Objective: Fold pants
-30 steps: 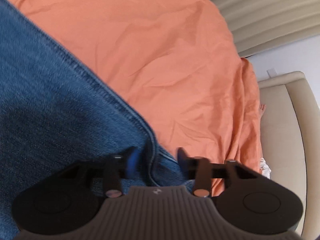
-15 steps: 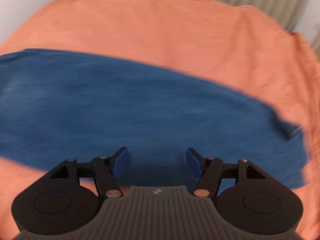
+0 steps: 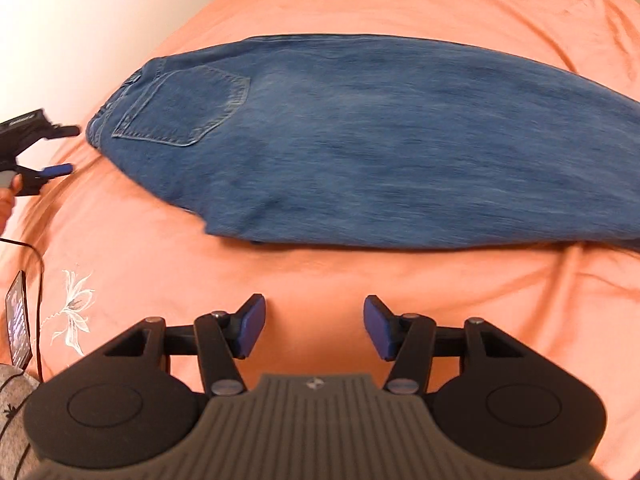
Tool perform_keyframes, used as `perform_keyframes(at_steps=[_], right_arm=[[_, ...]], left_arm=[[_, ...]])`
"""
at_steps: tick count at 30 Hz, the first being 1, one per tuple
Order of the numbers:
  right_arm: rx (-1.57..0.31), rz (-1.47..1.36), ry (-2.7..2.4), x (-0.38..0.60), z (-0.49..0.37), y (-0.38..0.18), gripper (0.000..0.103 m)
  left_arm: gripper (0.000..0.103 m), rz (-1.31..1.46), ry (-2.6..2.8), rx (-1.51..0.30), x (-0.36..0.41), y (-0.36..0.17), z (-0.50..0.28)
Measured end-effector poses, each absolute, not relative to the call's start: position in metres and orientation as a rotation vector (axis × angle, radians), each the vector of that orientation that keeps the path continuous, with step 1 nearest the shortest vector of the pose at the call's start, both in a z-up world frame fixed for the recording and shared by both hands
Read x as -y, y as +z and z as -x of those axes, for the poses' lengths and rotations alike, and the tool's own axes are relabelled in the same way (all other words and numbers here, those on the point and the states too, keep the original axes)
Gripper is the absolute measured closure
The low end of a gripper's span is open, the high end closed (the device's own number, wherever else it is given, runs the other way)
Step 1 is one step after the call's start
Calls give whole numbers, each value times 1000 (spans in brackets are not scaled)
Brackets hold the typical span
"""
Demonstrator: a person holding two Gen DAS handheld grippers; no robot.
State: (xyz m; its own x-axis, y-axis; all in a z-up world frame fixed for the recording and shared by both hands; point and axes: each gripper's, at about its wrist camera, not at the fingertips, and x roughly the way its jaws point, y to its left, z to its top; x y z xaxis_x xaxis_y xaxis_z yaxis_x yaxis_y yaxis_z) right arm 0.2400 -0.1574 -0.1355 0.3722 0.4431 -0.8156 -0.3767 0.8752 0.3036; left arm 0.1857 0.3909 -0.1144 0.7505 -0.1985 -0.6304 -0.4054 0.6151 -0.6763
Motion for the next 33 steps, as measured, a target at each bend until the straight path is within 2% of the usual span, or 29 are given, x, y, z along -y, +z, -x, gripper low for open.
perform_keyframes(at_steps=[3, 6, 9, 11, 13, 16, 19, 25, 31, 32, 33], right_arm=[[-1037, -50, 545, 137, -239, -135, 51], [-1012, -12, 584, 121, -242, -134, 51], [-1001, 22, 600, 106, -247, -139, 51], [-970, 48, 604, 100, -249, -139, 52], [-917, 100, 594, 92, -248, -131, 52], [-850, 210, 588, 84, -244, -116, 52], [-798, 332, 579, 79, -238, -105, 52], [-790, 405, 602, 85, -226, -99, 52], [-803, 365, 667, 80, -240, -117, 53], [-807, 361, 659, 75, -246, -123, 60], [-809, 363, 642, 72, -248, -126, 74]], left_arm=[[18, 998, 110, -698, -393, -129, -198], [28, 991, 105, -673, -392, -135, -214], [50, 975, 127, -676, -390, -138, -228], [73, 915, 149, -684, -388, -130, -231], [80, 788, 164, -683, -379, -110, -236], [81, 585, 179, -676, -357, -70, -239], [81, 458, 207, -731, -341, -54, -248], [81, 444, 236, -795, -339, -64, -259], [81, 423, 261, -828, -336, -62, -265], [81, 426, 265, -831, -336, -60, -267], [81, 420, 265, -832, -335, -57, -266]])
